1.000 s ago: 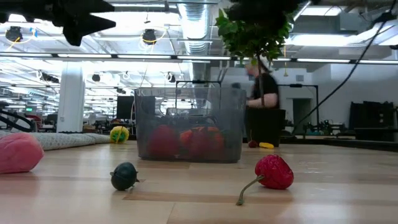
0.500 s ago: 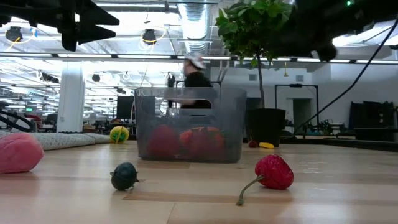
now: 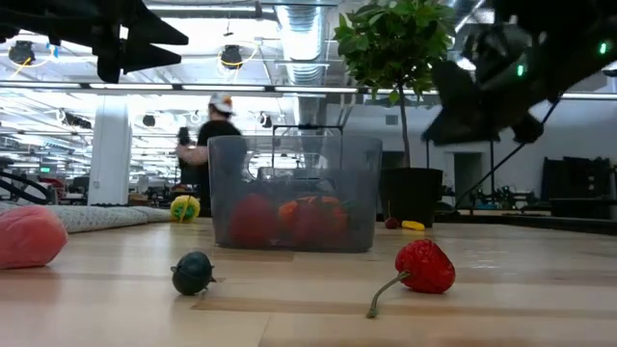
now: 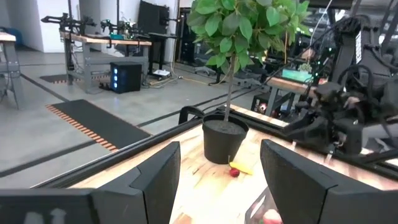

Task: Pick and placing Produce into tupperware
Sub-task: Put the corn into the bin

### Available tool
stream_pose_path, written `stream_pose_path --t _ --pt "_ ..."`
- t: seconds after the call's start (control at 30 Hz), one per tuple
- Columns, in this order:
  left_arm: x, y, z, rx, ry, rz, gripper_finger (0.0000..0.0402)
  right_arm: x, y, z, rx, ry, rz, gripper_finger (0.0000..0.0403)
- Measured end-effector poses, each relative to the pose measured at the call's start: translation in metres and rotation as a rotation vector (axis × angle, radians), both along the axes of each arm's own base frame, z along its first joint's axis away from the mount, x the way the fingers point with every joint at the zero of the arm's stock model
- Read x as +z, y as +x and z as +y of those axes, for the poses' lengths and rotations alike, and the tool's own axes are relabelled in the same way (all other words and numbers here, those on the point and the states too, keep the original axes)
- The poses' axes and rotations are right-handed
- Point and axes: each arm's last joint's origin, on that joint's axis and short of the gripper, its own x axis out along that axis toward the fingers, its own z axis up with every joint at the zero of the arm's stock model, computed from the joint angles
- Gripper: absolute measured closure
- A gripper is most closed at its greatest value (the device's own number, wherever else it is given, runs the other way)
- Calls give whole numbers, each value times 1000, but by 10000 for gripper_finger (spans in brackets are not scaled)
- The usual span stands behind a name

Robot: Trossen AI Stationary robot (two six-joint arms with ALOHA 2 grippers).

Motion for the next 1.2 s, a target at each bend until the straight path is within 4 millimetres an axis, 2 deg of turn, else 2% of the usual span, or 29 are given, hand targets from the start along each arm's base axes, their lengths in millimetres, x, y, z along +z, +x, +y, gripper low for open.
stream_pose_path --t 0.23,0.5,0.77,1.2 --pt "-1 4 -2 1 22 13 190 -32 16 -4 -17 11 68 247" --pt "0 4 -2 1 30 11 190 -60 29 -21 -48 67 134 207" --pt "0 4 -2 1 30 11 190 -74 37 -42 -73 102 157 192" --pt "0 4 -2 0 31 12 190 -77 40 -65 -87 215 162 221"
